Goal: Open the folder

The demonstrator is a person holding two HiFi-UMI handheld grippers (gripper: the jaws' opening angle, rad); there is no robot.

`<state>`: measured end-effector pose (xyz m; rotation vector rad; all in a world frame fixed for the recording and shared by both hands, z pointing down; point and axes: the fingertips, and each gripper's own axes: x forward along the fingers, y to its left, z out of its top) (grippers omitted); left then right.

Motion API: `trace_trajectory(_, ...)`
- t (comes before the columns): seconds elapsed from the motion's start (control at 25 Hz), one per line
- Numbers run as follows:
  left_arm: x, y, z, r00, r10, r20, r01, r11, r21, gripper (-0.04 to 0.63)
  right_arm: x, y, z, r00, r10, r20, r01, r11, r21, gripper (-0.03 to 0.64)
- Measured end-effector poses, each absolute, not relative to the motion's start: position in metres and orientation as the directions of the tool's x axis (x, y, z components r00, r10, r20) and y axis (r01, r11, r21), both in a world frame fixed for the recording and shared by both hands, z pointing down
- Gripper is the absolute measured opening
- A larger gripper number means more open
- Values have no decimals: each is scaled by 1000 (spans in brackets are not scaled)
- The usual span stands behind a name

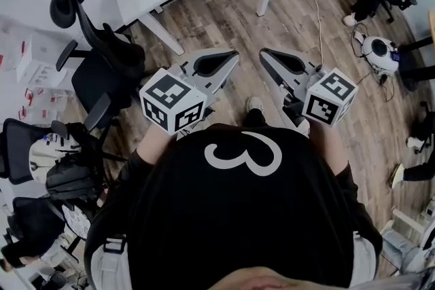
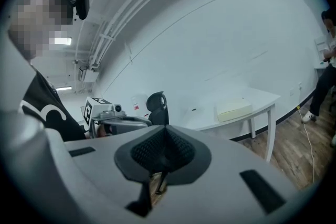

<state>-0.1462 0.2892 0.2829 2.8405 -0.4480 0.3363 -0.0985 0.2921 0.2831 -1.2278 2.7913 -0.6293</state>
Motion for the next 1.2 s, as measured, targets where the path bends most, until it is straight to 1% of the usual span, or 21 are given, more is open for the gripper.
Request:
trace_trajectory(0.4, -39, 200, 294, 905, -274, 324, -342, -923, 176, 15, 6, 206, 295, -699, -703, 133, -683, 600, -416, 23)
trace_trajectory(0.72, 23, 150, 287, 891, -306, 336, -364, -923, 126, 15, 66, 158, 287, -709, -695, 115, -673, 620, -404, 23)
trace_trajectory(0.88, 34, 141, 287, 890, -314, 332, -366, -924, 109, 16, 75, 146, 282, -719, -687, 105, -668, 640, -379, 23)
trace_trajectory(1.2, 27, 109, 291, 880, -346, 324, -397, -912, 102, 17, 69, 115, 286, -736, -668, 110, -652, 655, -381, 23)
